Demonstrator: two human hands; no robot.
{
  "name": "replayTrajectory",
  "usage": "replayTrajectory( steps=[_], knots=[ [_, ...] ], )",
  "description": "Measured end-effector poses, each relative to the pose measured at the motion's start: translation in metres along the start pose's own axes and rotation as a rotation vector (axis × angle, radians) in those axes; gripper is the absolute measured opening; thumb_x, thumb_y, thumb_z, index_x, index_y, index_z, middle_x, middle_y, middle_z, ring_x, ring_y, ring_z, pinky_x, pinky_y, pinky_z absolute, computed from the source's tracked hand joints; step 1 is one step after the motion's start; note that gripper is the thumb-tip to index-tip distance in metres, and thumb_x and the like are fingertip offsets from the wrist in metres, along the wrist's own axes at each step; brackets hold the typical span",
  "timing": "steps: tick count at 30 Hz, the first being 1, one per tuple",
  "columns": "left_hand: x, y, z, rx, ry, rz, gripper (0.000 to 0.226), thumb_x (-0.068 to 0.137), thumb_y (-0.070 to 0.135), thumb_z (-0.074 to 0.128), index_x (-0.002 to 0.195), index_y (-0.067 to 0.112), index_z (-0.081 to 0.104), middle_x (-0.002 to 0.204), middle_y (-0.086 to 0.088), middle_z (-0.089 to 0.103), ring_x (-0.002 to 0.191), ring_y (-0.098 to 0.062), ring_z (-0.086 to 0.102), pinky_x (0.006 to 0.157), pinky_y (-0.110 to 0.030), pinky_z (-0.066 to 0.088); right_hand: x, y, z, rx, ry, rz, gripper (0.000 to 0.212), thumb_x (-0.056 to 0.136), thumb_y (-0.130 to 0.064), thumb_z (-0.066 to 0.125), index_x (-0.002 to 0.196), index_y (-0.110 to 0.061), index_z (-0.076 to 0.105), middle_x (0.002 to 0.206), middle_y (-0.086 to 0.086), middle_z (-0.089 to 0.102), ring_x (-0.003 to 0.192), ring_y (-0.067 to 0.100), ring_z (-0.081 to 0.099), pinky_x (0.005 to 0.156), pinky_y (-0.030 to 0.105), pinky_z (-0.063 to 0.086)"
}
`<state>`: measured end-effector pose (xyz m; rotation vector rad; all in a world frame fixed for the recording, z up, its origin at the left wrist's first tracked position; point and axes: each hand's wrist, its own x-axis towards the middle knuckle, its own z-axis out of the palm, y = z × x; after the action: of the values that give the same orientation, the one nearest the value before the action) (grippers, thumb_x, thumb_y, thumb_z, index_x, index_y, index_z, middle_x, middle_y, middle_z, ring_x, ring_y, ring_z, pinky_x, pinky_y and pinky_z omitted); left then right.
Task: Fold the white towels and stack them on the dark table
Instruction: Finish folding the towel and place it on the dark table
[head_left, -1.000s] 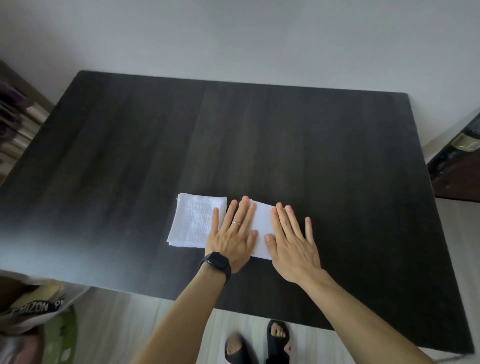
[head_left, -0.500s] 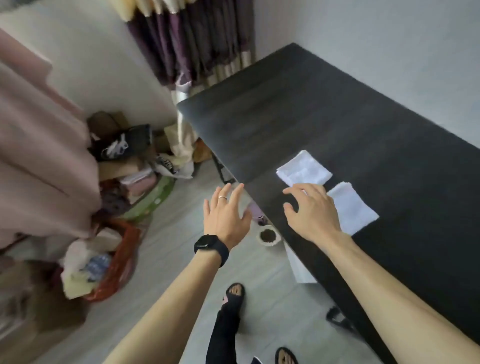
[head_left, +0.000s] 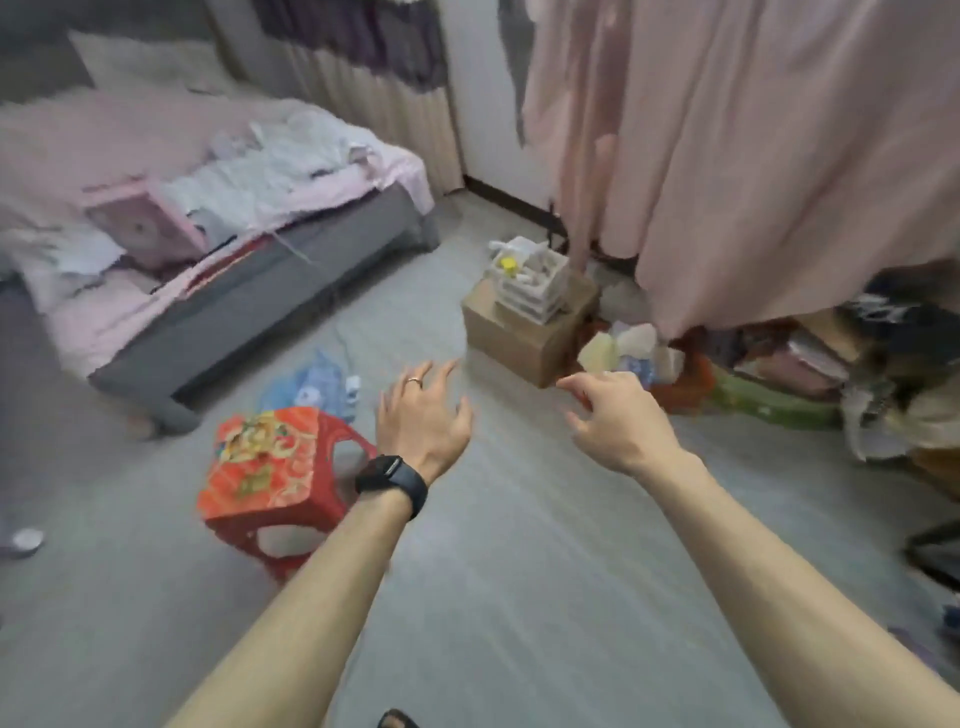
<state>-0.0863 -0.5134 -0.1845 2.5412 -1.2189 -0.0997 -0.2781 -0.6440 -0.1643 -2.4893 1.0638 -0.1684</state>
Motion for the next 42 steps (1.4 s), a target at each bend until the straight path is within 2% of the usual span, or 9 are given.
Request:
replayTrajectory(
  steps=[4, 9, 13, 16, 21, 25, 29, 38, 42],
  knots=[
    [-0.035, -0.177, -0.071, 0.029, 0.129, -0.274, 0.057, 0.083, 0.042, 0.051, 0.138, 0.026, 0.052, 0.140, -0.006, 0.054, 0.131, -0.028, 0.045, 0.109, -0.043, 0.035, 0.050, -0.180, 0.071, -0.038, -0.150, -0.279, 0.038, 0.095, -0.041, 0.051, 0.132, -0.033, 0.056, 0.134, -0.004, 0.059, 0.132, 0.024, 0.041, 0.104, 0.040, 0.040],
    [-0.086, -0.375, -0.150, 0.056, 0.231, -0.551, 0.058, 0.082, 0.043, 0.048, 0.137, 0.026, 0.053, 0.137, -0.005, 0.055, 0.129, -0.028, 0.047, 0.105, -0.044, 0.037, 0.076, -0.391, 0.162, -0.031, -0.271, -0.561, 0.039, 0.092, -0.042, 0.053, 0.130, -0.034, 0.058, 0.129, 0.003, 0.064, 0.127, 0.026, 0.048, 0.103, 0.039, 0.042],
    [-0.123, -0.487, -0.200, 0.073, 0.306, -0.723, 0.054, 0.087, 0.037, 0.056, 0.140, 0.028, 0.049, 0.143, -0.002, 0.051, 0.134, -0.025, 0.040, 0.108, -0.043, 0.032, 0.080, -0.537, 0.211, -0.067, -0.304, -0.769, 0.038, 0.091, -0.039, 0.054, 0.127, -0.032, 0.061, 0.125, 0.001, 0.066, 0.125, 0.027, 0.050, 0.101, 0.043, 0.044],
    [-0.154, -0.554, -0.224, 0.085, 0.358, -0.857, 0.054, 0.088, 0.039, 0.054, 0.140, 0.028, 0.048, 0.144, -0.001, 0.049, 0.136, -0.024, 0.038, 0.109, -0.045, 0.031, 0.077, -0.635, 0.248, -0.083, -0.323, -0.926, 0.036, 0.093, -0.040, 0.053, 0.127, -0.032, 0.061, 0.125, -0.002, 0.065, 0.125, 0.024, 0.049, 0.100, 0.041, 0.045],
    [-0.208, -0.639, -0.252, 0.104, 0.391, -1.094, 0.050, 0.091, 0.040, 0.053, 0.140, 0.027, 0.048, 0.146, 0.000, 0.048, 0.133, -0.025, 0.041, 0.106, -0.042, 0.033, 0.067, -0.757, 0.316, -0.058, -0.422, -1.143, 0.035, 0.095, -0.039, 0.051, 0.129, -0.033, 0.060, 0.126, -0.003, 0.064, 0.124, 0.024, 0.048, 0.098, 0.040, 0.045],
    [-0.261, -0.693, -0.276, 0.137, 0.449, -1.246, 0.049, 0.089, 0.038, 0.056, 0.136, 0.026, 0.051, 0.138, -0.002, 0.054, 0.128, -0.026, 0.046, 0.102, -0.042, 0.037, 0.045, -0.839, 0.362, -0.065, -0.514, -1.289, 0.035, 0.097, -0.041, 0.048, 0.131, -0.034, 0.058, 0.132, -0.005, 0.061, 0.129, 0.023, 0.044, 0.101, 0.039, 0.043],
    [-0.316, -0.748, -0.297, 0.145, 0.474, -1.419, 0.049, 0.089, 0.039, 0.055, 0.136, 0.026, 0.051, 0.141, -0.001, 0.052, 0.135, -0.024, 0.040, 0.108, -0.046, 0.034, 0.012, -0.916, 0.405, -0.058, -0.585, -1.415, 0.035, 0.098, -0.041, 0.048, 0.130, -0.033, 0.058, 0.129, -0.002, 0.062, 0.127, 0.026, 0.046, 0.096, 0.040, 0.045],
    [-0.426, -0.899, -0.326, 0.087, 0.531, -1.584, 0.044, 0.093, 0.038, 0.052, 0.136, 0.031, 0.050, 0.146, 0.002, 0.047, 0.138, -0.020, 0.035, 0.111, -0.044, 0.029, -0.074, -1.094, 0.524, -0.018, -0.692, -1.496, 0.035, 0.094, -0.039, 0.050, 0.126, -0.034, 0.061, 0.108, -0.004, 0.066, 0.112, 0.024, 0.054, 0.086, 0.043, 0.051],
    [-0.471, -0.978, -0.334, 0.078, 0.505, -1.589, 0.046, 0.093, 0.037, 0.050, 0.139, 0.031, 0.048, 0.147, 0.001, 0.046, 0.138, -0.019, 0.035, 0.112, -0.041, 0.029, -0.115, -1.170, 0.584, -0.018, -0.750, -1.478, 0.035, 0.094, -0.040, 0.052, 0.127, -0.034, 0.060, 0.120, -0.004, 0.064, 0.118, 0.023, 0.053, 0.087, 0.045, 0.052]
  ],
)
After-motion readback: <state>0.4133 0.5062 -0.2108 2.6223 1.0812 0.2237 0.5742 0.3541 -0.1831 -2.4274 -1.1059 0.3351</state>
